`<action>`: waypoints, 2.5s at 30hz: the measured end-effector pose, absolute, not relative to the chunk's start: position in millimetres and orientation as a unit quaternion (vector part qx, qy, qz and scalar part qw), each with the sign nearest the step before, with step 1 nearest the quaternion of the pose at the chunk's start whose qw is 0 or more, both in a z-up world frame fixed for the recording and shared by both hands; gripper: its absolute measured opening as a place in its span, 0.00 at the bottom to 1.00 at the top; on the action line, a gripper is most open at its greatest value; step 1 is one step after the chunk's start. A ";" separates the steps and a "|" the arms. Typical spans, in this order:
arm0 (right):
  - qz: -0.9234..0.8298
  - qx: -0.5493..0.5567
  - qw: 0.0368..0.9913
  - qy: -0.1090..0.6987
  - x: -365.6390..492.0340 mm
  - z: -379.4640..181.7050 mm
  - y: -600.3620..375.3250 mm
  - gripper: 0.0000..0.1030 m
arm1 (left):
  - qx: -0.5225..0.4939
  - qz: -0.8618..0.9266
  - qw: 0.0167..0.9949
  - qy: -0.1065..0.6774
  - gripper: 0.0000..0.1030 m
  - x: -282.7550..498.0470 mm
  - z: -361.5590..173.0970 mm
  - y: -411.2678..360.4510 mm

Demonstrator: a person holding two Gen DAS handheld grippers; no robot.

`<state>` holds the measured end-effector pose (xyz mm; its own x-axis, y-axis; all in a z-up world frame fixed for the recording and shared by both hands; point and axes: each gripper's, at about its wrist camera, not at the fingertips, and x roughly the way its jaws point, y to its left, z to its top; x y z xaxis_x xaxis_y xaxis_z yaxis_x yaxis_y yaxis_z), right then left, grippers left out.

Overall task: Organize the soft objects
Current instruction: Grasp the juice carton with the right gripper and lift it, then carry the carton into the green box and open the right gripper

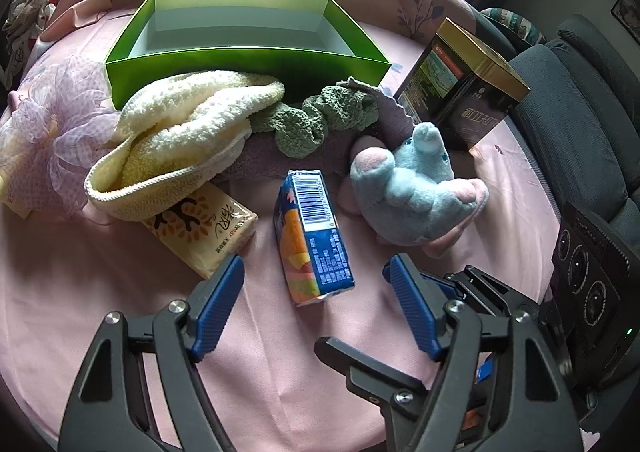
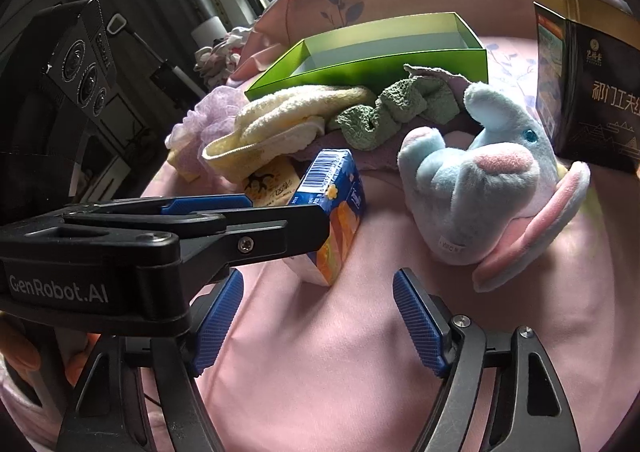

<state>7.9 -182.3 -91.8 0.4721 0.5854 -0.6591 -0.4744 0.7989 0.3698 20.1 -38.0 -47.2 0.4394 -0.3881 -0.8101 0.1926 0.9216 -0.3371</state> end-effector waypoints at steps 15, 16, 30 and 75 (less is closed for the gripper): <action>0.333 0.060 0.849 0.406 25.7 -99.8 -167.0 0.34 | -0.119 -0.194 0.823 0.521 0.32 36.2 -61.1 -39.0; 0.333 0.060 0.849 0.405 25.8 -99.8 -166.8 0.34 | -0.119 -0.195 0.822 0.521 0.31 36.7 -61.7 -38.0; 0.344 0.037 0.876 0.335 30.8 -42.9 -159.9 0.24 | -0.085 -0.197 0.866 0.451 0.29 47.9 -8.8 -29.1; 0.265 0.060 0.907 0.321 141.6 14.3 -196.0 0.65 | -0.100 -0.074 0.884 0.450 0.99 174.1 22.3 30.6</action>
